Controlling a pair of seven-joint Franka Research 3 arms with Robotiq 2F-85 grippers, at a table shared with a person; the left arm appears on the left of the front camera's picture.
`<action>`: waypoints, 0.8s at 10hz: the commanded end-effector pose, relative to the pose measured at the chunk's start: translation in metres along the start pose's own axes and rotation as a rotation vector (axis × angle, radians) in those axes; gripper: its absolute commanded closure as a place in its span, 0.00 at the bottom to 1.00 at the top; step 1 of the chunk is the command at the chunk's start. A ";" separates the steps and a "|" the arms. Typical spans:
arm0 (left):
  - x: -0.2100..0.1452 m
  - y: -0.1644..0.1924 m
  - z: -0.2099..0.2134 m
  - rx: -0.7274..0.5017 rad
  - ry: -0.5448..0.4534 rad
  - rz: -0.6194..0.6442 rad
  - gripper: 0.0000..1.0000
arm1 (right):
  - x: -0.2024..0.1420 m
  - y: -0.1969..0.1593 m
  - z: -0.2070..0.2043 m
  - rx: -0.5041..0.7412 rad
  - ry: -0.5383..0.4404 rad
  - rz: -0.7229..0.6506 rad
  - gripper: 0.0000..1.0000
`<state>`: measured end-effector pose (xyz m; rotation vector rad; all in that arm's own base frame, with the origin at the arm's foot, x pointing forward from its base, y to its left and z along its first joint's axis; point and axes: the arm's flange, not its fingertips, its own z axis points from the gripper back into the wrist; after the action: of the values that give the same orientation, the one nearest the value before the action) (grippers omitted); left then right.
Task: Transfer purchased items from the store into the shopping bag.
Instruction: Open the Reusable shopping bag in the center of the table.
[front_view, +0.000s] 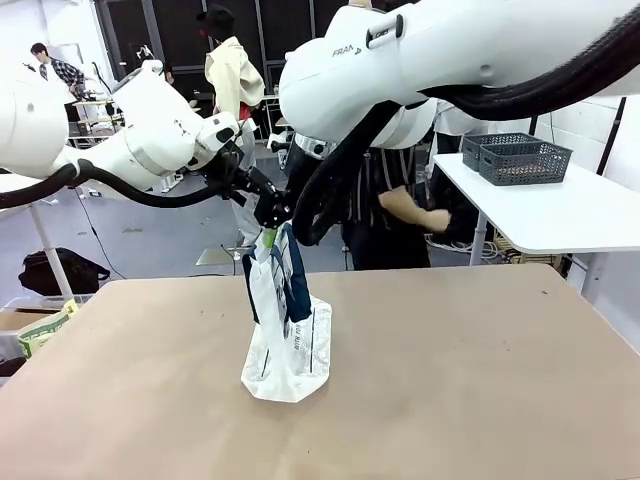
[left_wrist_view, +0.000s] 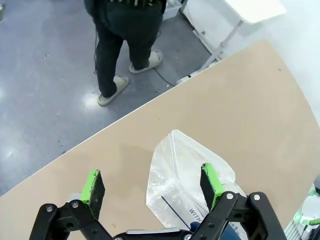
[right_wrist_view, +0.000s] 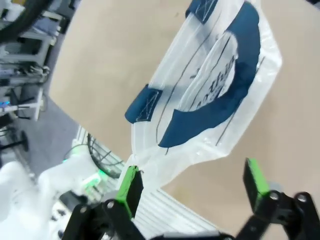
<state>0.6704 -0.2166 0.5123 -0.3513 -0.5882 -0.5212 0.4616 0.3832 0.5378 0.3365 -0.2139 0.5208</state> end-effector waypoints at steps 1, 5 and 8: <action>-0.005 -0.005 0.003 0.008 -0.003 -0.004 0.00 | -0.001 -0.001 0.006 -0.002 -0.037 0.005 0.00; 0.003 -0.004 -0.016 0.010 0.053 0.001 0.00 | 0.013 0.019 -0.016 0.005 0.009 0.001 0.00; 0.002 -0.002 -0.020 0.033 0.083 0.027 0.00 | 0.027 0.020 -0.026 0.011 0.026 -0.028 0.00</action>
<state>0.6726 -0.2307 0.4904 -0.3155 -0.5279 -0.5209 0.4680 0.4136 0.5232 0.3671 -0.1814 0.5300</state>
